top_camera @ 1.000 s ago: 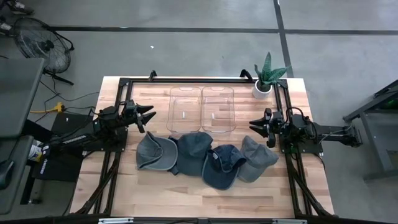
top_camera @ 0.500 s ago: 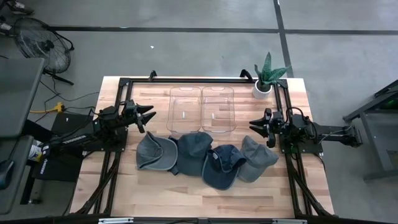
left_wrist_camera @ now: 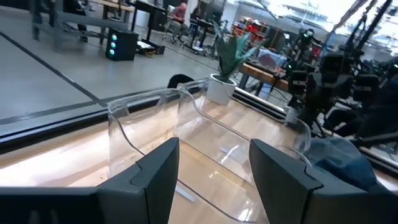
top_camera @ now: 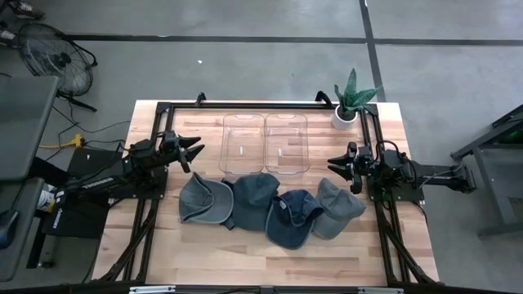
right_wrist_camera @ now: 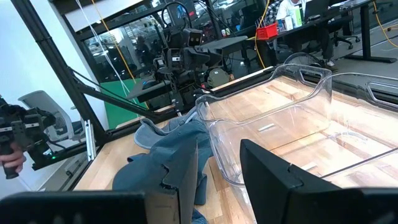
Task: Pick & Place hat
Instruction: Put the left gray cap into the right transparent bin
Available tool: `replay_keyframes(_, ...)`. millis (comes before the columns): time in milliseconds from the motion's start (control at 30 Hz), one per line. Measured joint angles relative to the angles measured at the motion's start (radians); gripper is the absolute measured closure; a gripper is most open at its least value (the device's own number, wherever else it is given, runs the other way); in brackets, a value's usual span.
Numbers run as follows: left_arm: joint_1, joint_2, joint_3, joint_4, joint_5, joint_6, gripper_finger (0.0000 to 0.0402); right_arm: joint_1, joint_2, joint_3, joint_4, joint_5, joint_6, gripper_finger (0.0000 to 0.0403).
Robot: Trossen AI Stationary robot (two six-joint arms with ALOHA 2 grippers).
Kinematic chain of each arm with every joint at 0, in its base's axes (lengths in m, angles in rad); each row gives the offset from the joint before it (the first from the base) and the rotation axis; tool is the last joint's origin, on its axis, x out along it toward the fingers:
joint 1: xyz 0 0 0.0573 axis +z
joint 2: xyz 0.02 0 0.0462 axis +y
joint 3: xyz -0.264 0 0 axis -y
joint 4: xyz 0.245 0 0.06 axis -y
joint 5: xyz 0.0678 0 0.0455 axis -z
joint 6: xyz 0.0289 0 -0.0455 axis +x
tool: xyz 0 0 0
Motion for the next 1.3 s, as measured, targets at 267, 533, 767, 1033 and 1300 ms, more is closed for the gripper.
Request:
replay_keyframes(267,0.0,0.0,0.0,0.071,-0.031,-0.085,0.0208,0.0,0.0,0.0,0.0,0.0,0.0,0.0286)
replay_keyframes(533,0.0,-0.001,0.062,0.057,0.031,-0.129,0.0208,0.0,0.0,0.0,0.0,0.0,0.0,0.0286)
replay_keyframes(767,0.0,0.01,0.133,-0.132,0.147,-0.239,0.0208,0.0,0.0,0.0,0.0,0.0,0.0,0.0286)
replay_keyframes(1033,0.0,0.11,0.208,-0.263,0.448,-0.386,0.0208,0.0,0.0,0.0,0.0,0.0,0.0,0.0286)
replay_keyframes(1300,0.0,0.234,0.331,-0.413,0.733,-0.331,0.0208,0.0,0.0,0.0,0.0,0.0,0.0,0.0286)
